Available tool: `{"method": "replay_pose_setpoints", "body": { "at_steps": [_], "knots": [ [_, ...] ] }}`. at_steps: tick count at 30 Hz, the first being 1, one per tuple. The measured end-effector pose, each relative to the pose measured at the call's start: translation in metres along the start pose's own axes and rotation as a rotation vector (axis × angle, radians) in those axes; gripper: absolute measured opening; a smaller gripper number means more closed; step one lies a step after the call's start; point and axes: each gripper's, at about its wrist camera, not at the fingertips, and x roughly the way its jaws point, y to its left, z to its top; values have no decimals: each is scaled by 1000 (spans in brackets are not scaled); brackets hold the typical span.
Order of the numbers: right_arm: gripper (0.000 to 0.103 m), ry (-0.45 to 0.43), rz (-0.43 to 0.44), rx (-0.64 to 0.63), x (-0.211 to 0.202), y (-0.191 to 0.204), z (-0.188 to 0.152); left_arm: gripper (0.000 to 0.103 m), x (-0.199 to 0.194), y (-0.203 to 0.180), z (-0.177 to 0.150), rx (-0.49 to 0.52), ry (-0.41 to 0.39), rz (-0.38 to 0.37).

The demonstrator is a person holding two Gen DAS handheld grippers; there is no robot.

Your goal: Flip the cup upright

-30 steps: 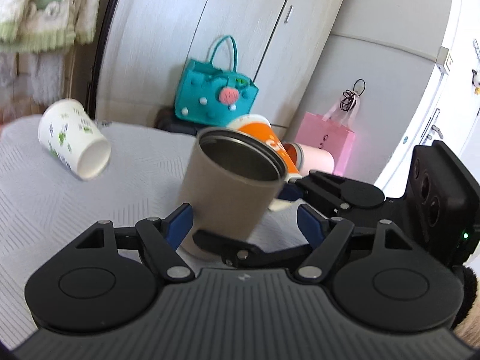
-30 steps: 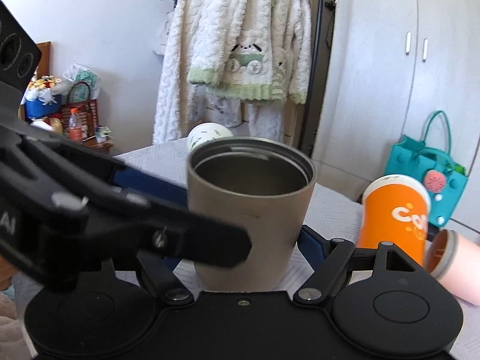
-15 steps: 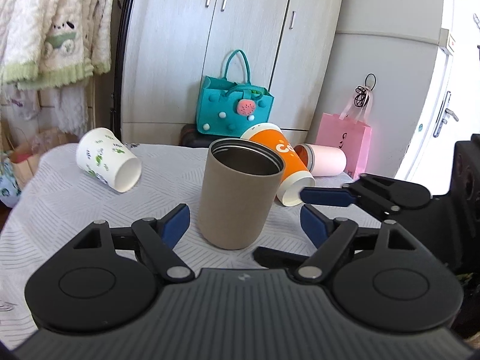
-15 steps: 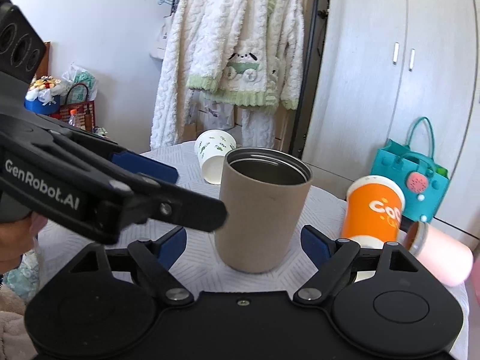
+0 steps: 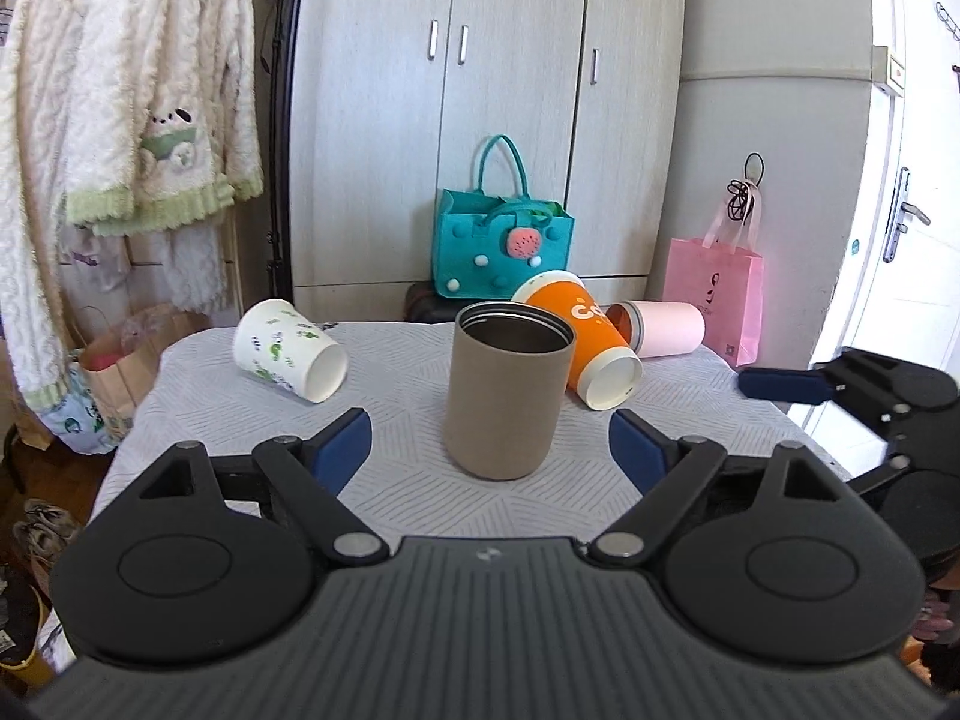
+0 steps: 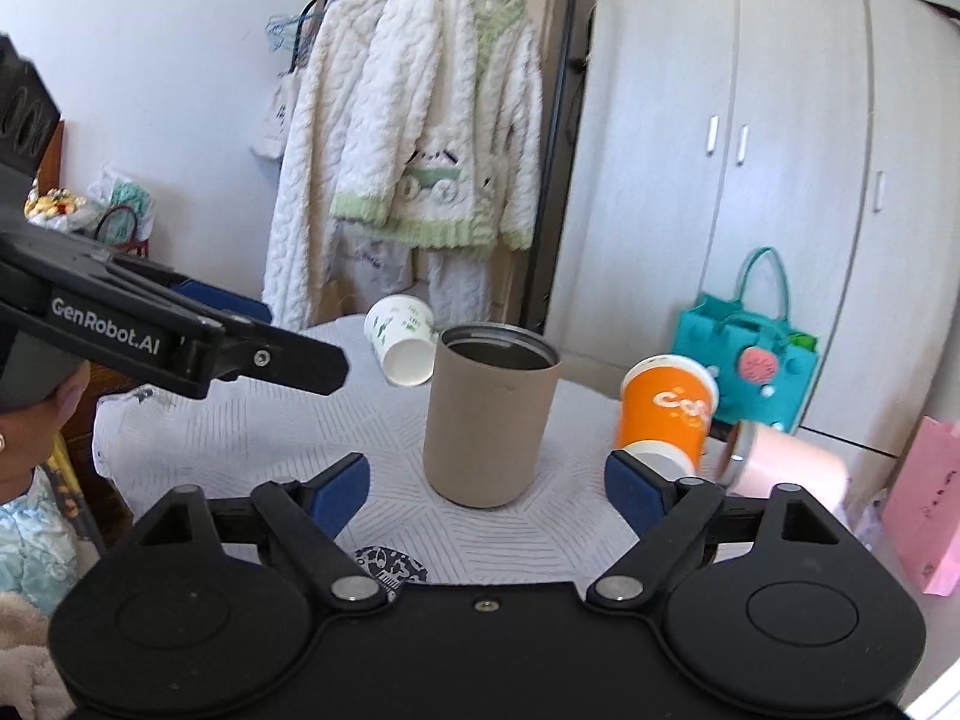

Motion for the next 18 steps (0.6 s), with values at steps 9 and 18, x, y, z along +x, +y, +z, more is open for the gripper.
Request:
{"method": "replay_pose_setpoints", "body": {
  "at_steps": [9, 18],
  "knots": [
    [95, -19, -121, 89, -28, 9, -9, 93, -26, 5, -16, 1, -17, 44],
    [103, -3, -243, 191, -24, 11, -25, 103, -27, 9, -33, -16, -20, 85]
  ]
}}
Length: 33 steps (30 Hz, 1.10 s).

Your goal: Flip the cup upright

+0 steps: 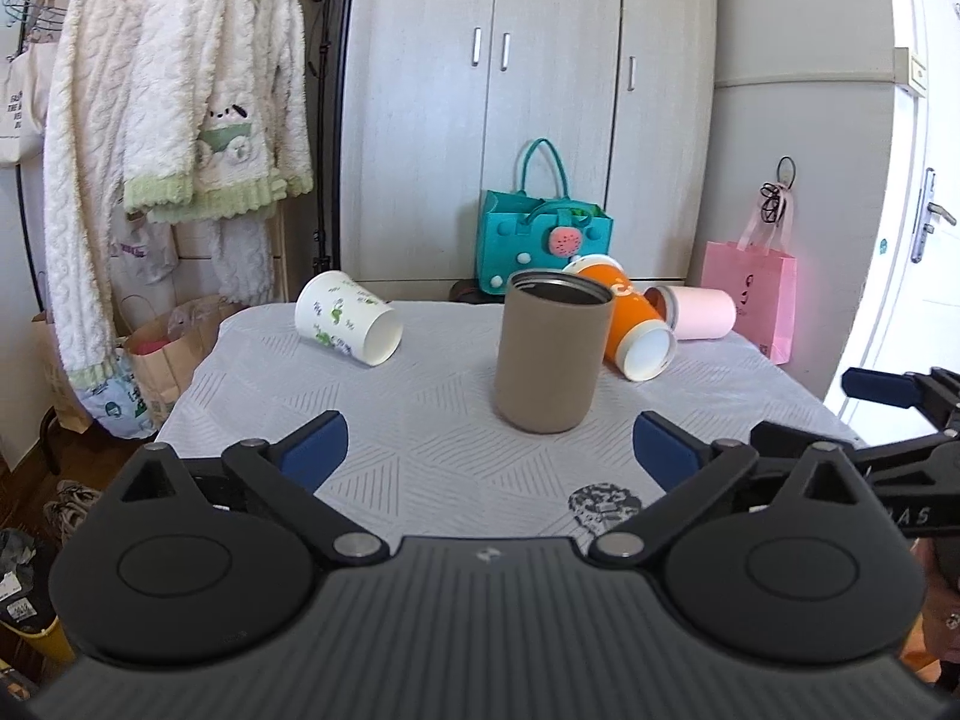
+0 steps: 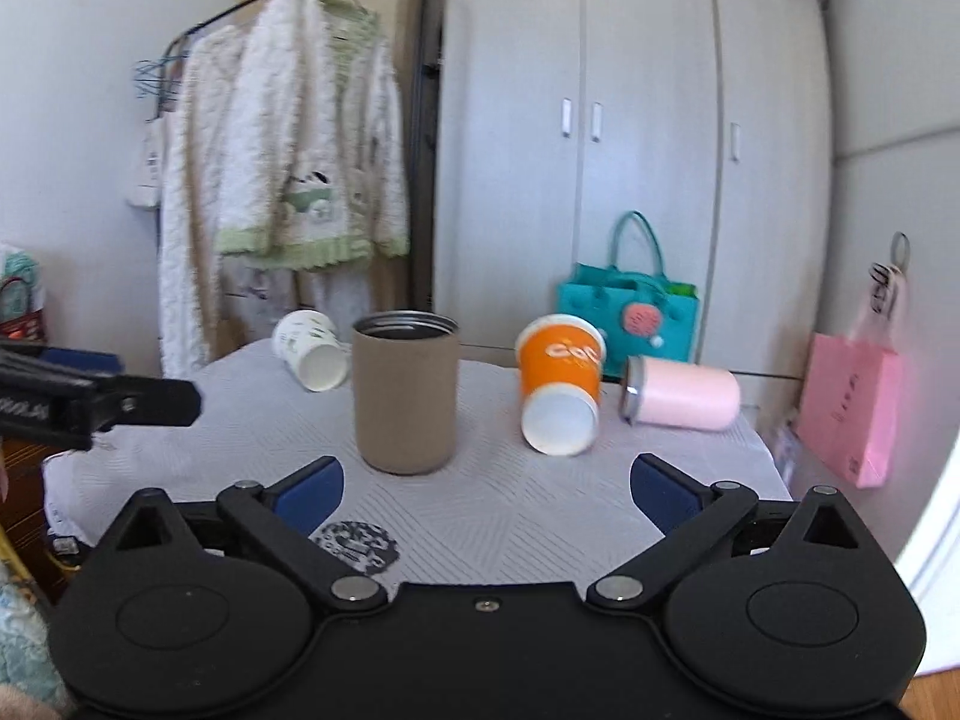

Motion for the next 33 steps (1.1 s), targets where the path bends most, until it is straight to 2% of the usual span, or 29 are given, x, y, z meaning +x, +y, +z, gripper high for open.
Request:
{"method": "replay_pose_setpoints", "body": {
  "at_steps": [9, 17, 27, 33],
  "knots": [
    [103, -17, -71, 35, -8, 7, -10, 103, 10, 5, -7, -24, 32, 15],
    [103, 16, -142, 79, -3, 4, -16, 103, 10, 1, -11, -8, 41, 46],
    [103, 44, -160, 69, 0, 10, -21, 103, 18, 6, -16, -37, 56, 74],
    [103, 46, -164, 67, 0, 13, -20, 103, 12, 4, -18, -34, 38, 118]
  ]
}}
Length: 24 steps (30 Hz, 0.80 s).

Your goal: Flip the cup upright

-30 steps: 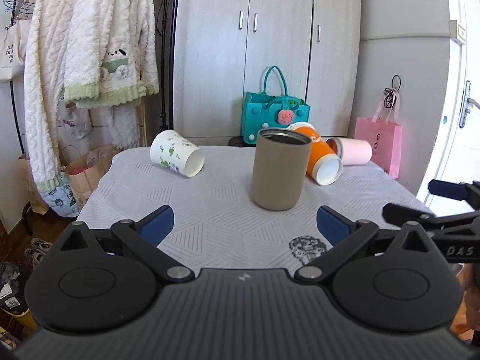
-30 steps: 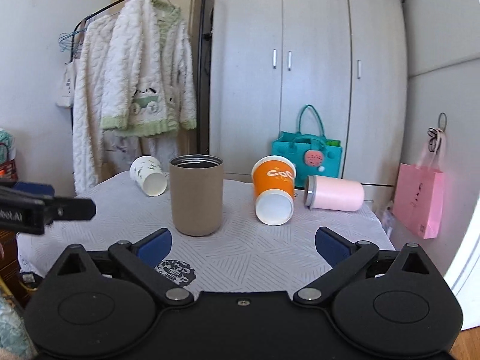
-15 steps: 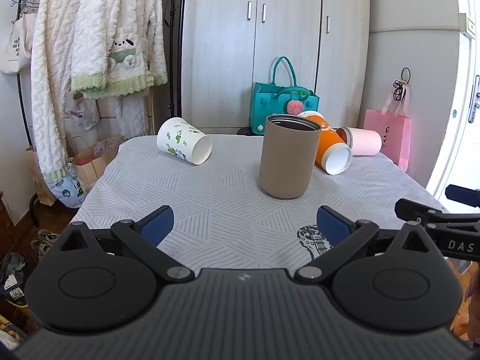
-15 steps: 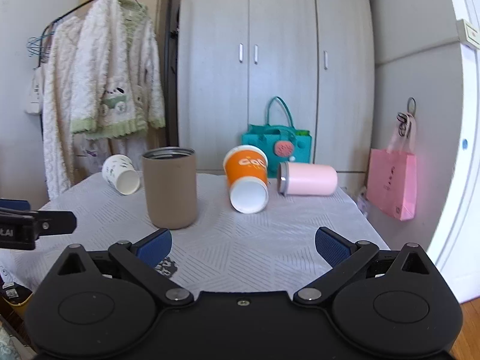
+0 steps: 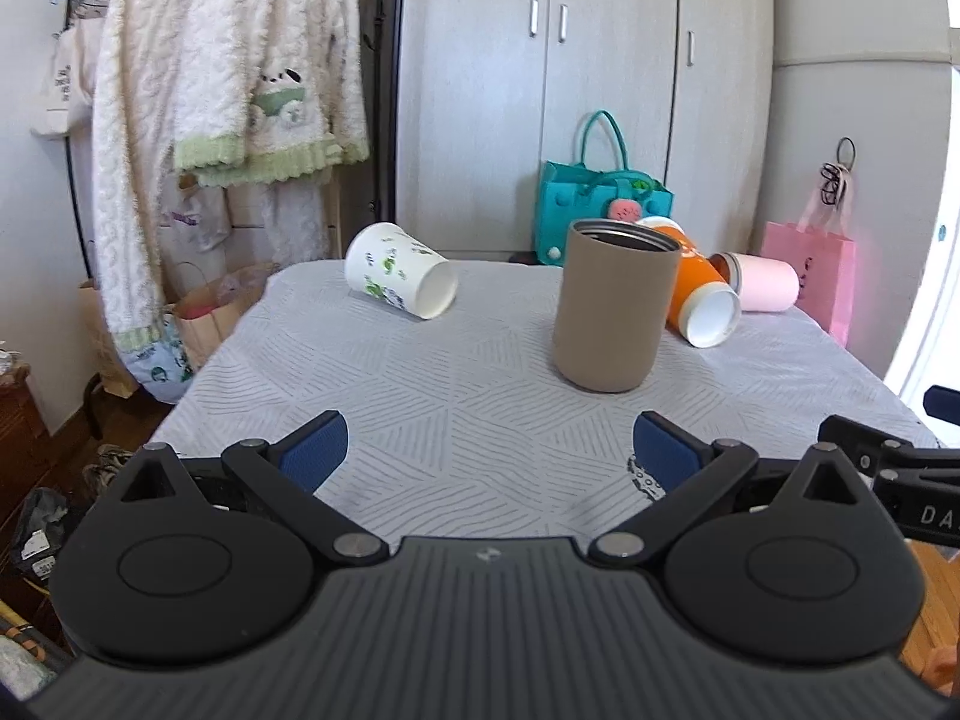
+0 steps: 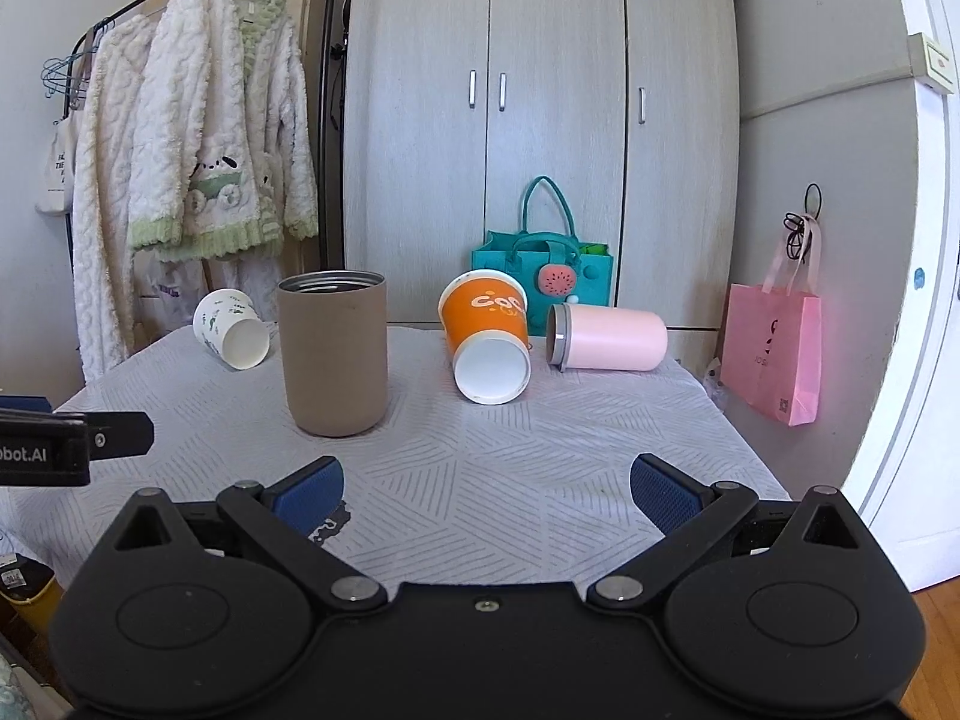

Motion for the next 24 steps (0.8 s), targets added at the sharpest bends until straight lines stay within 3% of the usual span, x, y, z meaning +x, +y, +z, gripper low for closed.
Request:
{"method": "replay_pose_setpoints", "body": {
  "at_steps": [14, 24],
  "knots": [
    [103, 3, -8, -7, -2, 6, 1, 103, 2, 4, -2, -5, 19, 67],
    [103, 9, -29, -7, -1, 5, -1, 103, 4, 4, -5, -10, 30, 62]
  ]
}}
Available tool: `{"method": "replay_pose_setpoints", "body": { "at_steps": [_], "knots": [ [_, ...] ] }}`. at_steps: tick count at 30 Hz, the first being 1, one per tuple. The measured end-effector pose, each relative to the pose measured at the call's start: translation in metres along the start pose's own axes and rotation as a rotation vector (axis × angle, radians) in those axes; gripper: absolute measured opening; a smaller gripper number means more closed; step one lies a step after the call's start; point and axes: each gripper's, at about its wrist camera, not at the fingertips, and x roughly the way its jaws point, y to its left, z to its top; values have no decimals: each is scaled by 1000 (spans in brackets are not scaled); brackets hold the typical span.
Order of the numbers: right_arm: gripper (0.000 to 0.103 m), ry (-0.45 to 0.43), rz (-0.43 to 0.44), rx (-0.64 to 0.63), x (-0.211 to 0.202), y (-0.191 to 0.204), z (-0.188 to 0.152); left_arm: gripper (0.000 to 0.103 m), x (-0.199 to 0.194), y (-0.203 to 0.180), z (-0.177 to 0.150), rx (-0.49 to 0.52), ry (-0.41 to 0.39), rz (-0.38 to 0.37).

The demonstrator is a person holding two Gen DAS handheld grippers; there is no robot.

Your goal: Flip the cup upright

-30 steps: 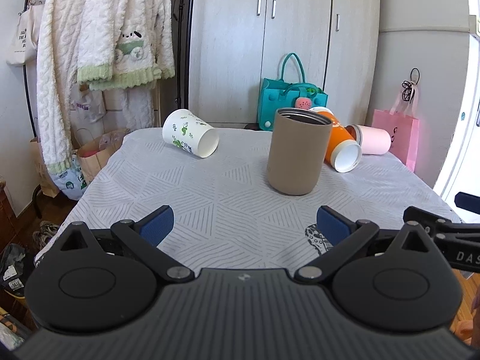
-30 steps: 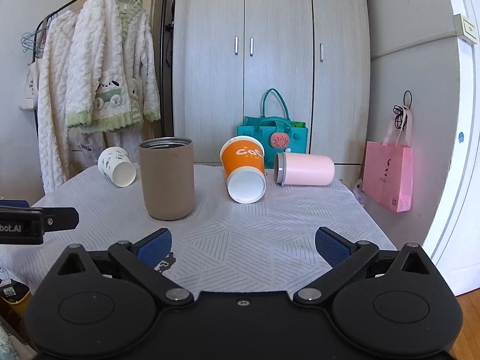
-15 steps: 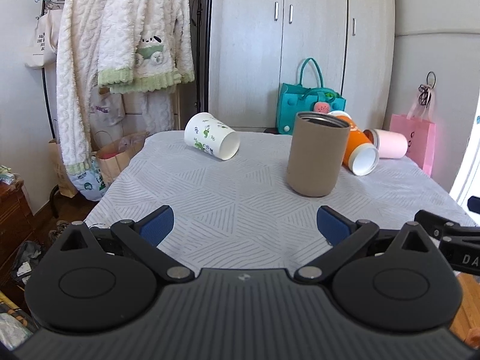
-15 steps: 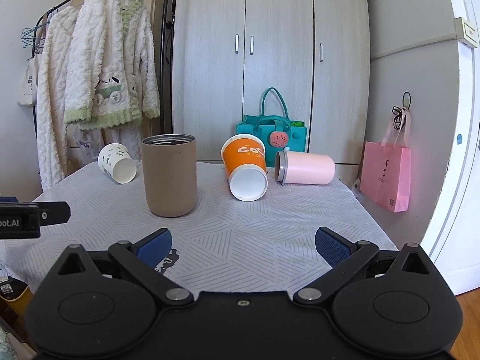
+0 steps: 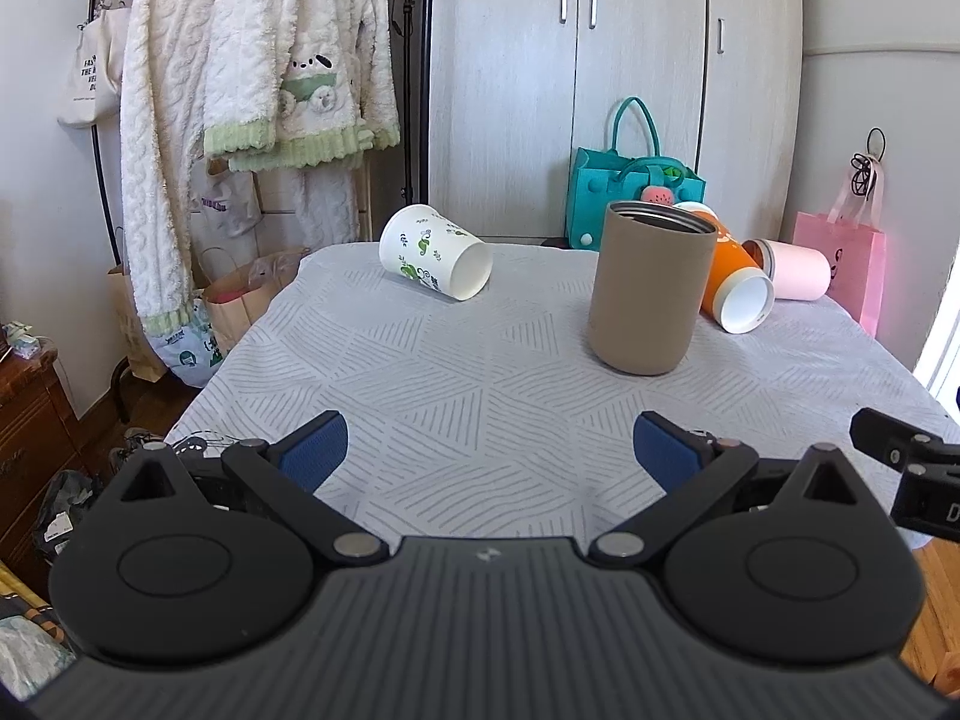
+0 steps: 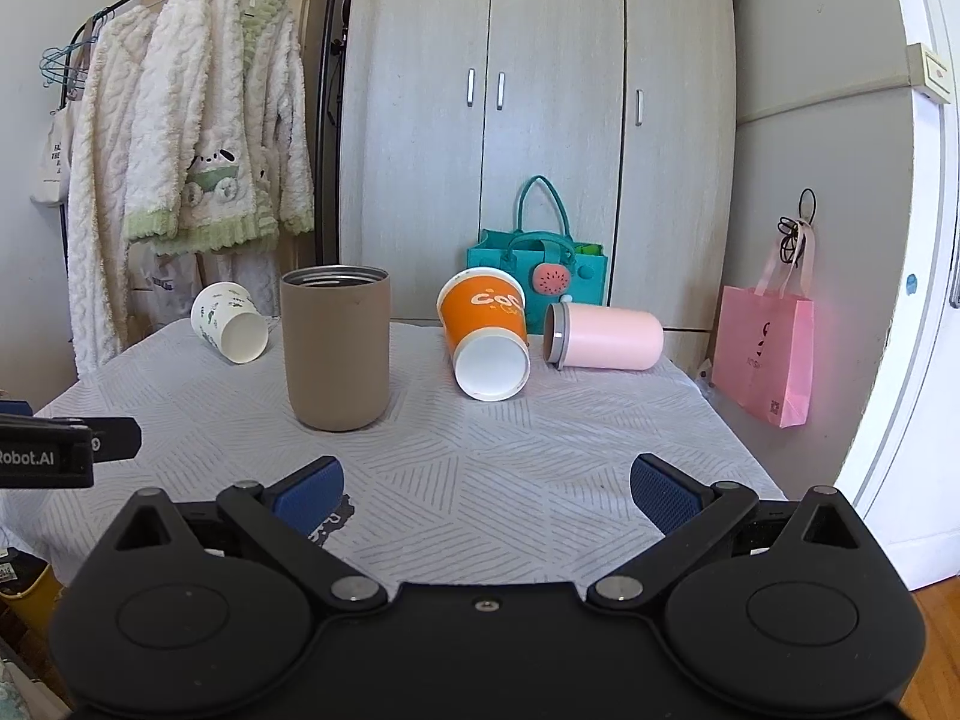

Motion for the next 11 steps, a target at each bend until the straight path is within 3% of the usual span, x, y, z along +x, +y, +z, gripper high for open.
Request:
{"method": "replay_pose_setpoints", "body": {
  "at_steps": [11],
  "knots": [
    [103, 5, -12, 8, 3, -1, -1, 103, -2, -1, 0, 5, -18, 3]
  ]
}}
